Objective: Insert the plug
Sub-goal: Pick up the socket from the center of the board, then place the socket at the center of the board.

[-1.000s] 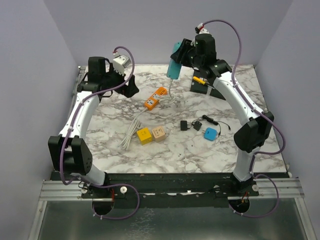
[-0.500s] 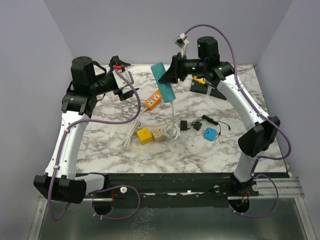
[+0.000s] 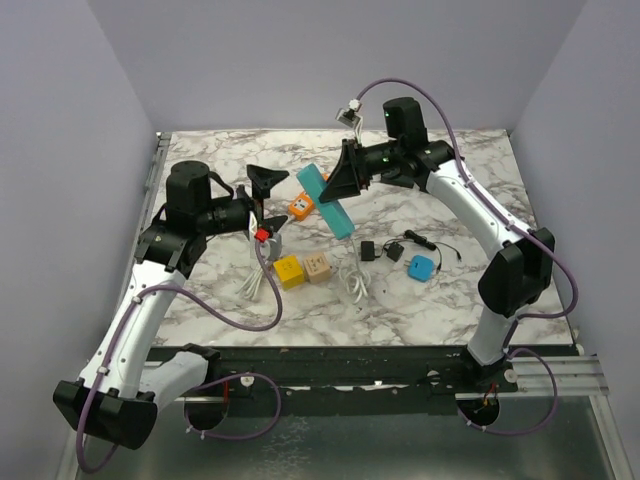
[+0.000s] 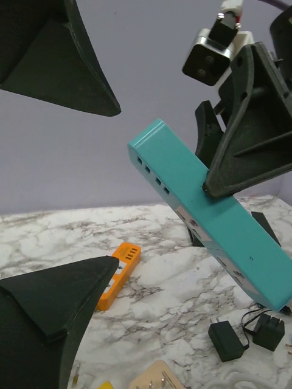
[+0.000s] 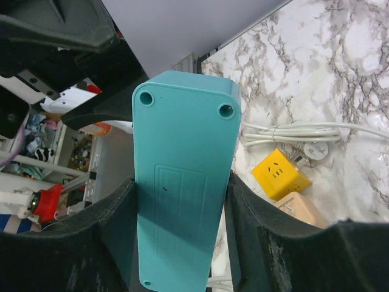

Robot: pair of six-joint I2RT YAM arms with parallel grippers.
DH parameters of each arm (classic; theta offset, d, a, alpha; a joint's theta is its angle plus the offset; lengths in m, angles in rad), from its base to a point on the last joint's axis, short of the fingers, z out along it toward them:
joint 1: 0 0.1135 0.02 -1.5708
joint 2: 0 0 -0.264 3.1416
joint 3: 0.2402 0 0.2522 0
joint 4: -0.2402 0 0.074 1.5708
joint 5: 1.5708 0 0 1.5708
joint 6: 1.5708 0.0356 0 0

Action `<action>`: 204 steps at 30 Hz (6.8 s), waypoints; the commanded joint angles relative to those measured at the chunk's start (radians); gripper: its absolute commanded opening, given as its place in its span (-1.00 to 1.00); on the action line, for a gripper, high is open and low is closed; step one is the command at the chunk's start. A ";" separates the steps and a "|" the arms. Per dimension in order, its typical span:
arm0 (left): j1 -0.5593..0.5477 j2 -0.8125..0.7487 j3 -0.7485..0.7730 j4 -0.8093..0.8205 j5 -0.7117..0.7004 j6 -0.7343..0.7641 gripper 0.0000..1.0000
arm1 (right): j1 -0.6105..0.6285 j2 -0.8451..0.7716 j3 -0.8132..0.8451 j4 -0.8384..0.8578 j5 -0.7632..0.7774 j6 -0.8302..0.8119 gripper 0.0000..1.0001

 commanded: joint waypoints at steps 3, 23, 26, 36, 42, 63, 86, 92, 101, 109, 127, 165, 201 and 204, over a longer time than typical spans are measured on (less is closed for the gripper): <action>-0.041 -0.020 -0.064 -0.018 -0.020 0.381 0.98 | 0.057 0.010 0.039 -0.068 -0.058 -0.055 -0.71; -0.154 0.074 0.076 -0.580 -0.237 0.746 -0.48 | 0.178 0.110 0.121 -0.244 0.040 -0.165 -0.52; -0.163 0.074 0.095 -0.626 -0.243 0.712 -0.86 | 0.179 0.110 0.121 -0.233 0.088 -0.160 0.07; -0.165 0.139 0.142 -0.634 -0.167 0.020 -1.00 | 0.047 -0.166 -0.155 -0.066 0.428 -0.042 1.00; -0.166 0.193 0.173 -0.530 -0.146 -0.455 -1.00 | 0.021 -0.505 -0.518 0.108 0.749 0.022 1.00; -0.006 0.138 0.081 -0.338 0.009 -0.926 -1.00 | 0.222 -0.686 -0.994 0.175 1.115 0.318 1.00; -0.117 0.097 -0.069 -0.166 0.058 -1.062 -1.00 | 0.374 -0.670 -0.919 -0.166 1.809 0.482 -0.81; -0.301 0.243 -0.091 0.134 -0.026 -1.241 -1.00 | 0.374 -0.796 -0.888 -0.538 2.022 0.748 -0.80; -0.499 0.603 0.174 0.350 -0.091 -1.450 -1.00 | 0.373 -0.721 -0.814 -0.845 2.105 1.054 0.13; -0.496 0.808 0.377 0.353 -0.102 -1.591 -1.00 | 0.374 -0.724 -0.782 -0.976 2.053 1.208 1.00; -0.469 0.711 0.314 0.352 -0.157 -1.592 -1.00 | 0.371 -0.818 -1.080 -0.683 1.764 1.530 -0.67; -0.555 0.806 0.188 0.174 0.032 -1.392 -1.00 | -0.526 -0.709 -1.024 -0.319 1.854 0.925 -0.80; -0.609 0.867 0.129 0.059 -0.143 -1.151 -1.00 | -0.581 -0.548 -0.980 -0.340 1.837 0.955 -0.78; -0.611 0.893 0.115 0.098 -0.182 -1.180 -1.00 | -0.582 -0.585 -0.960 -0.325 1.864 0.893 -0.73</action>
